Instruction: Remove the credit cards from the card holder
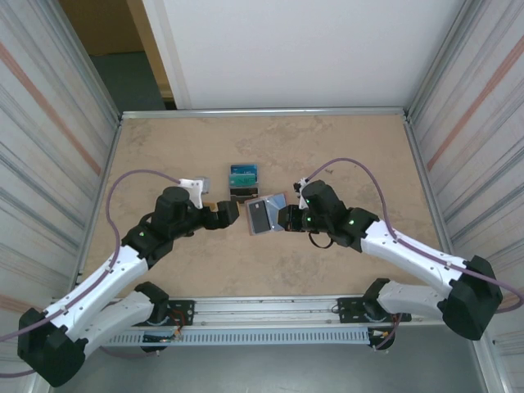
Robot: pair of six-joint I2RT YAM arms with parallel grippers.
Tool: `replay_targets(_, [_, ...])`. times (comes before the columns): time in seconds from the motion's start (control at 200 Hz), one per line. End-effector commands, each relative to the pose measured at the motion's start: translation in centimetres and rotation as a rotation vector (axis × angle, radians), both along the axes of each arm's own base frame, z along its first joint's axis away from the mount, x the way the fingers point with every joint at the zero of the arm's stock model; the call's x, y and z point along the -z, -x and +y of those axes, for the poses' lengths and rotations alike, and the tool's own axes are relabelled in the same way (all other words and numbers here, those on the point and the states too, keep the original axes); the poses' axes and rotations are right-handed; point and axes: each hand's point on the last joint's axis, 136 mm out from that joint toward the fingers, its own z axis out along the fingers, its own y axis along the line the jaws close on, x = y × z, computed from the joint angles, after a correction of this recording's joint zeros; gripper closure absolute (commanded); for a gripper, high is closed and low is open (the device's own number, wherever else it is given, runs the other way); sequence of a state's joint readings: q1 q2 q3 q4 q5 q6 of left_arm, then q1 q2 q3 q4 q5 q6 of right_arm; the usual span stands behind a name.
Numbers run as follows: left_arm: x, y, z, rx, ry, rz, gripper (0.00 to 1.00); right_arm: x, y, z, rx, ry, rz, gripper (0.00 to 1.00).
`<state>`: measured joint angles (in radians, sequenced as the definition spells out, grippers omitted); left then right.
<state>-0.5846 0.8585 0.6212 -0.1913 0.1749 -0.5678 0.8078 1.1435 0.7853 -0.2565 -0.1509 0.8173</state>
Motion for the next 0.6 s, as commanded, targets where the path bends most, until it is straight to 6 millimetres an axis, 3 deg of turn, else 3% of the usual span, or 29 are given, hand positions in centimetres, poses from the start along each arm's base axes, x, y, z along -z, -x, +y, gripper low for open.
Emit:
replay_targets(0.0, [2.1,0.1,0.8,-0.04,-0.077,0.018,0.01,0.7,0.3,1.4,-0.011,-0.056,0.058,0.98])
replay_targets(0.246, [3.7,-0.2,0.7,-0.042,-0.131,0.025,0.01,4.1,0.2,2.2,0.001,-0.021,0.151,0.99])
replay_targets(0.591, [7.5,0.5,-0.1,0.001,-0.232,0.025,0.01,7.8,0.1,2.2,0.014,0.032,0.229,0.99])
